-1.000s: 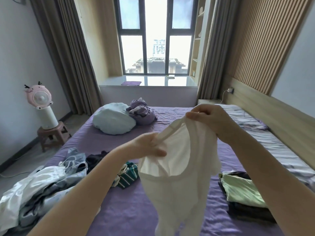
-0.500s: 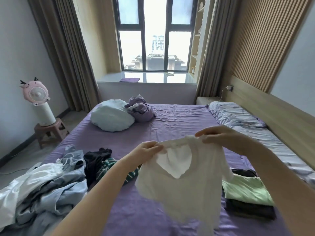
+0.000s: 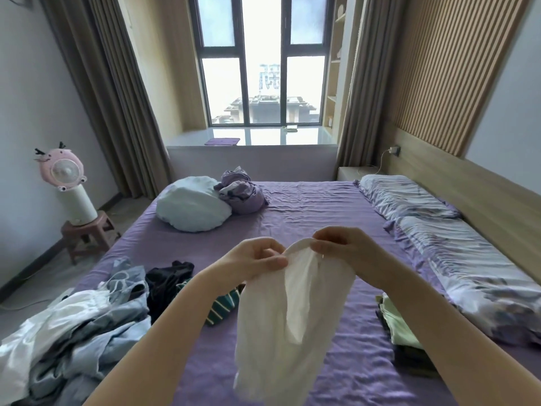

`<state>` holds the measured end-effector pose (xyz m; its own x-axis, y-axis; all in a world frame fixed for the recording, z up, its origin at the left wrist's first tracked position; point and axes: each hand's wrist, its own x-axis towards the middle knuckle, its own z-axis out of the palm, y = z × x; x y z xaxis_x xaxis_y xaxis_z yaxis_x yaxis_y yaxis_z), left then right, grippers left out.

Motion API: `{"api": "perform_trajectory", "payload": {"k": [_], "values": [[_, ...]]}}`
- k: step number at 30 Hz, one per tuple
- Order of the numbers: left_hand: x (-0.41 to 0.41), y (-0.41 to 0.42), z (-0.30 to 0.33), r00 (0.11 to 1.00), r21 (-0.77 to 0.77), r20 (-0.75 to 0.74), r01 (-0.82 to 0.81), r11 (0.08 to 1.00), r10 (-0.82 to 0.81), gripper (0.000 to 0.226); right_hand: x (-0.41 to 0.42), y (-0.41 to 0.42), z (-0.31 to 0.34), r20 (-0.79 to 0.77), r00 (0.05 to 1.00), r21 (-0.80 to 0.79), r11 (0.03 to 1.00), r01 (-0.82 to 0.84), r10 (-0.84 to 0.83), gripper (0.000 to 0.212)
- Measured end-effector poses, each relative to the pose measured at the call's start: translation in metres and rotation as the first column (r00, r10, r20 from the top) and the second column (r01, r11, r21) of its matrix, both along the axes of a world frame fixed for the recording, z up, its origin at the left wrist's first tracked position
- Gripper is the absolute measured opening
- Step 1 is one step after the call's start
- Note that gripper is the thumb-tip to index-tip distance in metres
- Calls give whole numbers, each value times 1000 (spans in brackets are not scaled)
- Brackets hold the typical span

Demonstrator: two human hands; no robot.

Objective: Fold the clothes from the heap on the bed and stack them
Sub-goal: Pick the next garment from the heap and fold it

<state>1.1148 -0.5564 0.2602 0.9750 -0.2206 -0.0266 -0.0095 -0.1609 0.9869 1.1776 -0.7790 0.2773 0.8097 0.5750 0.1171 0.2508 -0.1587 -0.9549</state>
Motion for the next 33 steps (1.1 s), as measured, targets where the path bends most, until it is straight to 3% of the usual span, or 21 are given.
{"api": "perform_trajectory", "payload": {"k": [4,8,11,14,17,21,24,26,28,33], "values": [[-14,24,-14,996,-13,-76,44,999,-45,29,11,-4,-8,-171,983,148,984,96,-70,13],[-20,33,-21,996,-45,-93,2,999,-6,32,17,-9,-14,-193,979,114,989,92,-68,18],[-14,26,-18,990,61,-22,-135,989,137,23,20,-11,-13,-46,995,-34,996,85,-86,4],[-8,25,-13,952,274,193,-284,919,237,21,31,-23,-6,146,985,-254,959,126,-91,17],[-2,33,-9,902,455,361,-392,799,237,12,43,-48,2,195,979,-456,878,144,-59,25],[3,52,-3,860,523,441,-480,705,258,16,52,-77,3,231,969,-615,760,211,-83,35],[6,62,1,810,462,492,-554,693,319,8,53,-87,0,194,961,-490,829,271,-199,21],[7,62,4,800,345,444,-569,747,404,3,50,-88,-1,55,964,-295,918,266,-261,15],[8,60,7,801,218,385,-562,798,459,7,48,-85,-2,-22,956,-149,946,286,-293,14],[11,55,18,736,-77,252,-632,771,628,6,51,-75,3,157,906,-22,916,401,-393,15]]}}
